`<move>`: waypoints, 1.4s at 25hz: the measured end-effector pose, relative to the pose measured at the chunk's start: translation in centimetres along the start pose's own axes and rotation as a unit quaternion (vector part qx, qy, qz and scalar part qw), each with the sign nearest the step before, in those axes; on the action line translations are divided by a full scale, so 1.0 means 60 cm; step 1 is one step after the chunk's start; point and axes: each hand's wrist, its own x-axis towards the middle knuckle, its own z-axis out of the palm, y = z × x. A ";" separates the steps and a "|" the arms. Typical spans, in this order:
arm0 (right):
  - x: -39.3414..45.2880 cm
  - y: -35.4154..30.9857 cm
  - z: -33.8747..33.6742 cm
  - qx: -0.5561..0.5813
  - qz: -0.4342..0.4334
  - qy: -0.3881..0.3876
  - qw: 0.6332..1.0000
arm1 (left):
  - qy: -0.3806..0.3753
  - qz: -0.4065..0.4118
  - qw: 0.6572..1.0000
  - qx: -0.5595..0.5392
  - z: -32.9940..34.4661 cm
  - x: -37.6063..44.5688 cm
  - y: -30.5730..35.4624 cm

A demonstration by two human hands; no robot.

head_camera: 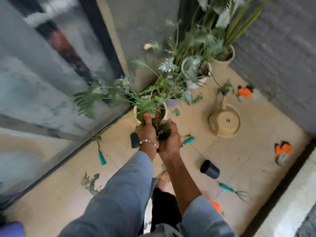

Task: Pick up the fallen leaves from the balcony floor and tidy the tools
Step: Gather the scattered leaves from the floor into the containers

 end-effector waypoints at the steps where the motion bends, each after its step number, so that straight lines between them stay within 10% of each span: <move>1: -0.017 0.006 0.022 -0.039 0.000 -0.013 0.999 | -0.007 0.014 1.000 -0.011 -0.016 -0.016 0.026; 9: -0.152 0.189 0.173 -0.386 -0.007 -0.173 0.906 | 0.003 0.009 0.977 -0.213 -0.269 -0.029 0.148; 16: -0.252 0.497 0.248 -0.593 0.029 -0.332 0.733 | 0.052 0.024 0.863 -0.503 -0.618 -0.001 0.217; 24: -0.384 0.802 0.263 -0.660 0.184 -0.535 0.493 | 0.231 0.024 0.850 -0.472 -0.980 0.013 0.214; 28: -0.422 0.898 0.261 -0.657 0.245 -0.610 0.369 | 0.257 0.055 0.776 -0.573 -1.088 0.002 0.182; 35: -0.464 1.089 0.230 -0.699 0.241 -0.602 0.300 | 0.218 0.104 0.663 -0.708 -1.249 0.010 0.143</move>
